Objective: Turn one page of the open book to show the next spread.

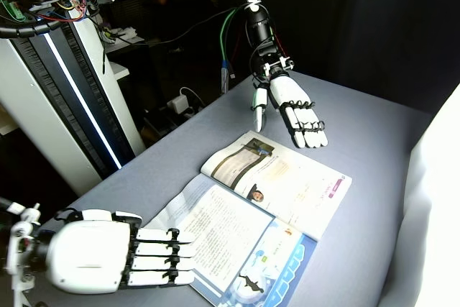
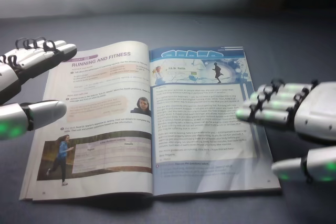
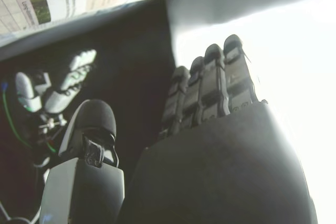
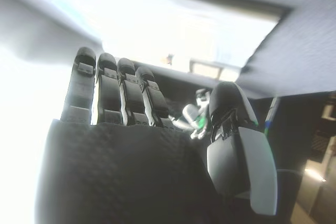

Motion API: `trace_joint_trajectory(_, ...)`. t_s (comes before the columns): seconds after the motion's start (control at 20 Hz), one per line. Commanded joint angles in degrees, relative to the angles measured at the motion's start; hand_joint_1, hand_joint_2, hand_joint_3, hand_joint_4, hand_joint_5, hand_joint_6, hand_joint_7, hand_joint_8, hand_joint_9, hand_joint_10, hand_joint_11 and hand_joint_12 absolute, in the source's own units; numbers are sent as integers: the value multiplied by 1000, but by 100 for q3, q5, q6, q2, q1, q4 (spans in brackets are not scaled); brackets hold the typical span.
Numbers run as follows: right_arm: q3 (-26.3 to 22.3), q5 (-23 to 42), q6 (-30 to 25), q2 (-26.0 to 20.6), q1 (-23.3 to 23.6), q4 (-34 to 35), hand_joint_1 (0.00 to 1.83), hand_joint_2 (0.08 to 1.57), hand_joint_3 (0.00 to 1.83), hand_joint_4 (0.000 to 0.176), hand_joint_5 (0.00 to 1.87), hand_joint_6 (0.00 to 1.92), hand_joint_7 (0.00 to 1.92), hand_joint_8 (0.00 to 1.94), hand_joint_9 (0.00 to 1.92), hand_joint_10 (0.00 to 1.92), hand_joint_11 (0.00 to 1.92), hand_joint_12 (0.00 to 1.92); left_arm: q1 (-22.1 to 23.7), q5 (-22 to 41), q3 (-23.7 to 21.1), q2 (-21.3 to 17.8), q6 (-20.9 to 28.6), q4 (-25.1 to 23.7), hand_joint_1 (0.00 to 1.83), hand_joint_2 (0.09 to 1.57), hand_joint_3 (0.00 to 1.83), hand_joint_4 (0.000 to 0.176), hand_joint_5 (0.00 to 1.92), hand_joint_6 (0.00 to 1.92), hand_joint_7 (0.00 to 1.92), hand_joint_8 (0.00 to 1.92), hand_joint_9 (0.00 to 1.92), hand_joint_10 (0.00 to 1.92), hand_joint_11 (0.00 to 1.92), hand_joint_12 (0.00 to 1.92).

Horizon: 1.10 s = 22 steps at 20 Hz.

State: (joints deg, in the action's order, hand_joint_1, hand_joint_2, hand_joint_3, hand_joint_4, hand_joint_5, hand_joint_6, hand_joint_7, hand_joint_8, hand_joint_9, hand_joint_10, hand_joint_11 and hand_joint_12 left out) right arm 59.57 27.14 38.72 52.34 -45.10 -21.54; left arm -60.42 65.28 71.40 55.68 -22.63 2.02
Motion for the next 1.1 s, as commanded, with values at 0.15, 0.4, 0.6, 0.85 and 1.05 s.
trace_joint_trajectory(0.15,143,109,-194,193,100,-208,19,1226,0,0,0,0,0,0,0,0,0,0,-145,802,-58,-75,-21,279,233,1388,6,38,12,0,0,0,0,0,0,0)
trace_joint_trajectory(0.4,264,-135,-607,490,353,-967,0,1225,0,0,0,0,0,0,0,0,0,0,-364,831,-112,-70,-19,399,116,1390,4,24,0,0,0,0,0,0,0,0)
trace_joint_trajectory(0.6,496,-139,-1374,838,646,-1825,0,1210,0,0,0,0,0,0,0,0,0,0,-498,841,-135,-28,-17,487,183,1370,0,25,17,4,0,0,0,0,0,0)
trace_joint_trajectory(0.85,830,207,-1376,1380,893,-1868,0,1174,0,0,0,0,0,0,0,0,0,0,-878,794,-135,115,40,770,148,1380,3,8,27,3,0,0,0,0,0,0)
trace_joint_trajectory(1.05,1189,696,-1247,1913,1139,-1648,0,1207,0,0,0,0,0,0,0,0,0,0,-1208,929,-94,229,116,1106,187,1411,10,0,117,32,60,17,9,3,0,0)
